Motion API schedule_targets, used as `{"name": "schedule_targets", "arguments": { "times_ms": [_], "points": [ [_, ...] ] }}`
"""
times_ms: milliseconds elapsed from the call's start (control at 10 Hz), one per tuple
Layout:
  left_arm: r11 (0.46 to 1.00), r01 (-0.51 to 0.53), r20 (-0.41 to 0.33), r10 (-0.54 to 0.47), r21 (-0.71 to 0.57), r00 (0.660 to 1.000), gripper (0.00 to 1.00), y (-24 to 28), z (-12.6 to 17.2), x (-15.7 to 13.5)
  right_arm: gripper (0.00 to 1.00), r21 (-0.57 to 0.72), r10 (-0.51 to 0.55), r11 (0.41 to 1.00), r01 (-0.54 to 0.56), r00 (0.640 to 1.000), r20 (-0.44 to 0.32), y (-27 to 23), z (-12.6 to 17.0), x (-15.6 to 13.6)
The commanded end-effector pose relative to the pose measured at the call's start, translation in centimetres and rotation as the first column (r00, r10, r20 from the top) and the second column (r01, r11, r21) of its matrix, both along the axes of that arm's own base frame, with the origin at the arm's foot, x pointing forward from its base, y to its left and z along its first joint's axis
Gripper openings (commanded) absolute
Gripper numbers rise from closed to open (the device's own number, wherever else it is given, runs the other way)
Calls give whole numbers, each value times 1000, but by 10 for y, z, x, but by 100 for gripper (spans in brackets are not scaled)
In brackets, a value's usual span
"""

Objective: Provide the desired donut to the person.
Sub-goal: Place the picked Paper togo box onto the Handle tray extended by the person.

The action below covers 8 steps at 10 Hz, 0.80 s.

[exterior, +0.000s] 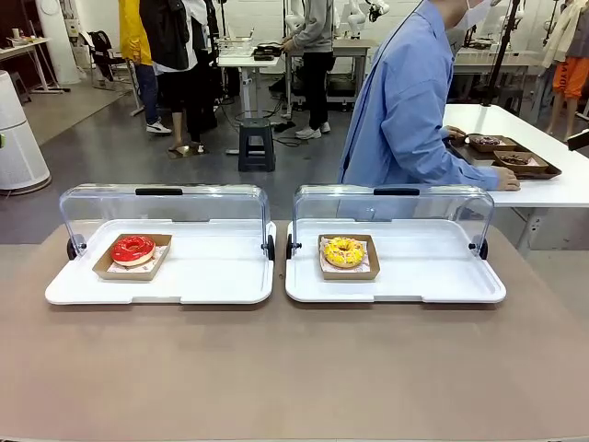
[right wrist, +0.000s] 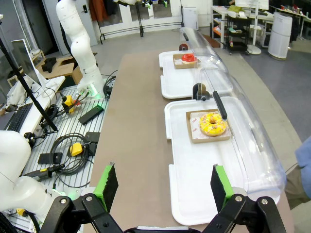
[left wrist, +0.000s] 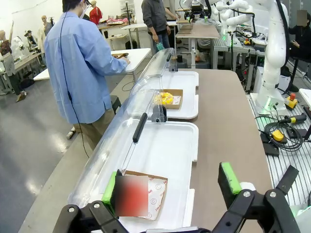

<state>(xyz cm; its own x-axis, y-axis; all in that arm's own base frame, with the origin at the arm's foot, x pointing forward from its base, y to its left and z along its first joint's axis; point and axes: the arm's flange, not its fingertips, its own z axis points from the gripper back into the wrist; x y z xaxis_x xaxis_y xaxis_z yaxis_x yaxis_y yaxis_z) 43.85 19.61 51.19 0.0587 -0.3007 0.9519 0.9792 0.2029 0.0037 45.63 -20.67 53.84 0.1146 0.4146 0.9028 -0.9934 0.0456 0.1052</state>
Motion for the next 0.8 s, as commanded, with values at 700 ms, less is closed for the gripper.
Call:
{"name": "schedule_targets", "arguments": {
  "times_ms": [700],
  "points": [
    [1000, -4, 4, 4, -2, 1000, 100, 2, 1, -1, 100, 8, 7, 1000, -7, 1000, 2, 0, 2, 1]
  ]
}}
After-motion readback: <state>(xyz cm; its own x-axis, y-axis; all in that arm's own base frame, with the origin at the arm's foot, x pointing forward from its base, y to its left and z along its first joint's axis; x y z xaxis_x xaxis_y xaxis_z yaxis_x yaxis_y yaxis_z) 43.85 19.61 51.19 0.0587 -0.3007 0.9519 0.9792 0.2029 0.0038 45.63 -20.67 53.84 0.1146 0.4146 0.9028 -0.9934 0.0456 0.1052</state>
